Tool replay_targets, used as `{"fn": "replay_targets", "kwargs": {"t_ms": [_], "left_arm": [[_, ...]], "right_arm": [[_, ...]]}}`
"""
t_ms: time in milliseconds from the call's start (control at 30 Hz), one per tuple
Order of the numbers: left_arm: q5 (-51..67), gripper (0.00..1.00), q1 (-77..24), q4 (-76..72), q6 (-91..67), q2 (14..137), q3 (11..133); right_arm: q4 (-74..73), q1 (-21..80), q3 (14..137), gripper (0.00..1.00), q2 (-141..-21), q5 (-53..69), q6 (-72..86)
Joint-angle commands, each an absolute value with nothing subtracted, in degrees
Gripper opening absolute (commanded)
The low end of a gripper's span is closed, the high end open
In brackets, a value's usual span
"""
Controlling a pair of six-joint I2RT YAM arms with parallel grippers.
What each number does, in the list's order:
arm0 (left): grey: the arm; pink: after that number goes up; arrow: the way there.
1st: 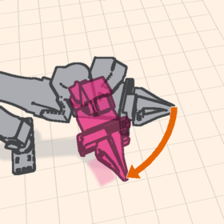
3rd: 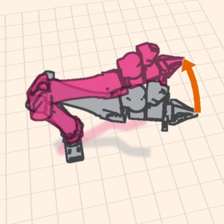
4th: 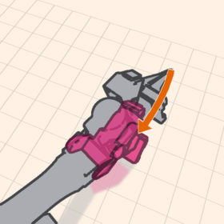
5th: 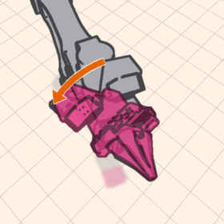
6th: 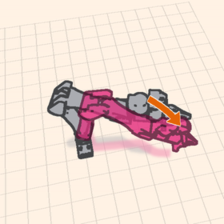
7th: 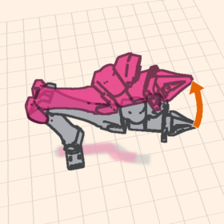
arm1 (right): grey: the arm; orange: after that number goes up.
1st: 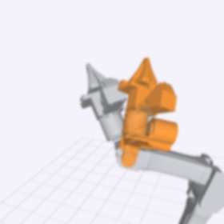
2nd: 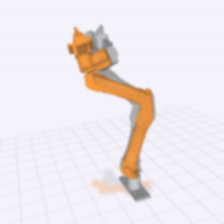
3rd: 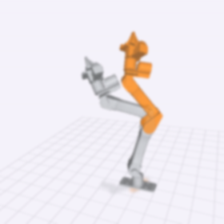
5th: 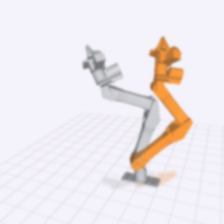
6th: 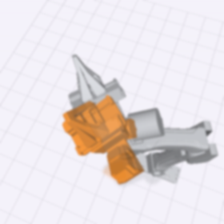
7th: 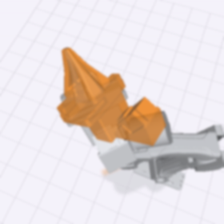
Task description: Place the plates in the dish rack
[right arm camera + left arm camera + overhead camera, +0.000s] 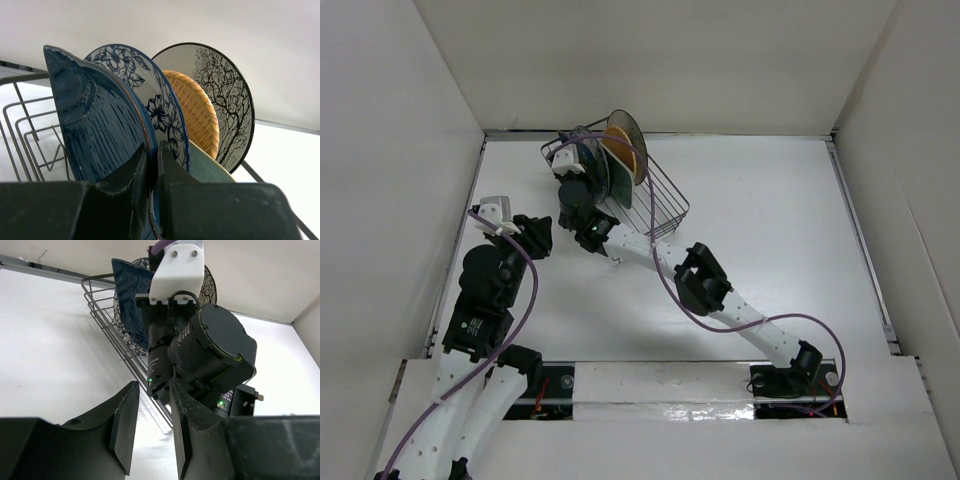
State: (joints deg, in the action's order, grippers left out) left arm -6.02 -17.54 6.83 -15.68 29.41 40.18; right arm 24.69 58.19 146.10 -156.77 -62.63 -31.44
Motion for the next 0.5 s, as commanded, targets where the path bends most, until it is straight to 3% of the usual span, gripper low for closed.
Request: {"fn": "replay_targets", "kwargs": {"t_ms": [0, 67, 300, 467], "left_arm": [[-7.56, 0.28, -17.75, 5.27, -16.17, 29.09, 42.01], [-7.73, 0.28, -17.75, 5.19, -16.17, 29.0, 42.01], [-7.56, 0.29, -17.75, 5.01, -16.43, 29.09, 41.75], [-6.77, 0.29, -17.23, 4.83, -16.52, 29.18, 41.75]], "right_arm": [[29.36, 58.97, 145.11, 0.0, -157.23, -60.74, -25.67], [29.27, 58.97, 144.93, 0.0, -157.59, -60.04, -23.74], [30.32, 58.97, 143.62, 0.23, -157.06, -57.22, -21.27], [34.45, 58.97, 141.5, 0.25, -157.5, -55.99, -23.89]]}}
